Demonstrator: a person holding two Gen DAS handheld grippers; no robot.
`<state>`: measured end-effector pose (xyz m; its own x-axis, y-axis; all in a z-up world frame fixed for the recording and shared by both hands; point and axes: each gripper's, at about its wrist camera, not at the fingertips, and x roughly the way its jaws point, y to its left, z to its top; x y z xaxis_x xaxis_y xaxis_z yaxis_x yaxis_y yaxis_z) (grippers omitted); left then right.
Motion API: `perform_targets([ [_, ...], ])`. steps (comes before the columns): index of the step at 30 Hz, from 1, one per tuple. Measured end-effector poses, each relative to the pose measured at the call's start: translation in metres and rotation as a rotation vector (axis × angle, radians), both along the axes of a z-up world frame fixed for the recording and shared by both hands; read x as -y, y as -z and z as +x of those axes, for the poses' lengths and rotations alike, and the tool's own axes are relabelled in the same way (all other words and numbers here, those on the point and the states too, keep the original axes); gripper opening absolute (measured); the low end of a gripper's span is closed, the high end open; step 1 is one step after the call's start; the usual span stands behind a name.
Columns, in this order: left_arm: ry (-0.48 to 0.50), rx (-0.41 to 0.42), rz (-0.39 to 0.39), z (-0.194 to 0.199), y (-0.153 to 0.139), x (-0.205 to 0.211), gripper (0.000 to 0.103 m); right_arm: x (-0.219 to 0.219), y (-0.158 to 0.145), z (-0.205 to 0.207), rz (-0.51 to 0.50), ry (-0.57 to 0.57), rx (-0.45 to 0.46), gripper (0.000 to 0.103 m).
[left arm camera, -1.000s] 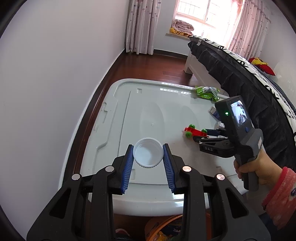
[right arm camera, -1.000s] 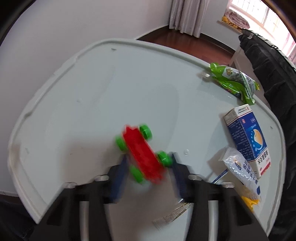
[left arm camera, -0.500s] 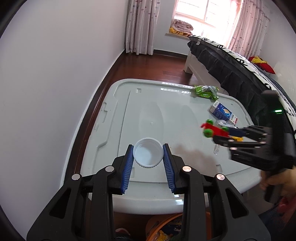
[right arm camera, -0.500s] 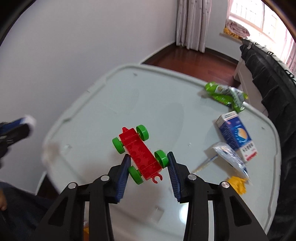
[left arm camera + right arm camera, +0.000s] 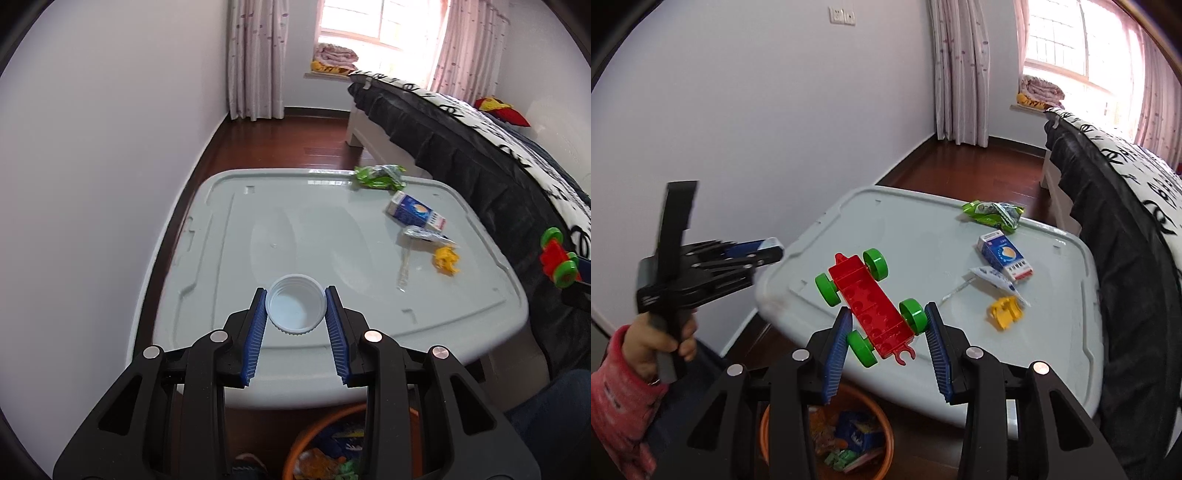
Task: Collect trash
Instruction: 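Carry the cap and toy car over the bucket with both tools, then open both tools to drop the cap and toy car into the bucket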
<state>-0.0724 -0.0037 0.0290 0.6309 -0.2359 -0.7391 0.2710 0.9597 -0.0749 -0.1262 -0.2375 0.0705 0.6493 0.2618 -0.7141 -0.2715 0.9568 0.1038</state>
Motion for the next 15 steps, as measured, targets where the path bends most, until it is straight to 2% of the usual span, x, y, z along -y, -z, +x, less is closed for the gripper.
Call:
perform_targets([
  [6,0.076,-0.037,0.007,-0.049,0.002,0.012,0.031,0.006,0.0,-0.039,0.023,-0.011,-0.009,0.04],
  [15,0.157,-0.175,0.069,-0.11,0.04,0.025,0.031,0.001,0.05,-0.076,0.078,-0.031,-0.132,0.04],
])
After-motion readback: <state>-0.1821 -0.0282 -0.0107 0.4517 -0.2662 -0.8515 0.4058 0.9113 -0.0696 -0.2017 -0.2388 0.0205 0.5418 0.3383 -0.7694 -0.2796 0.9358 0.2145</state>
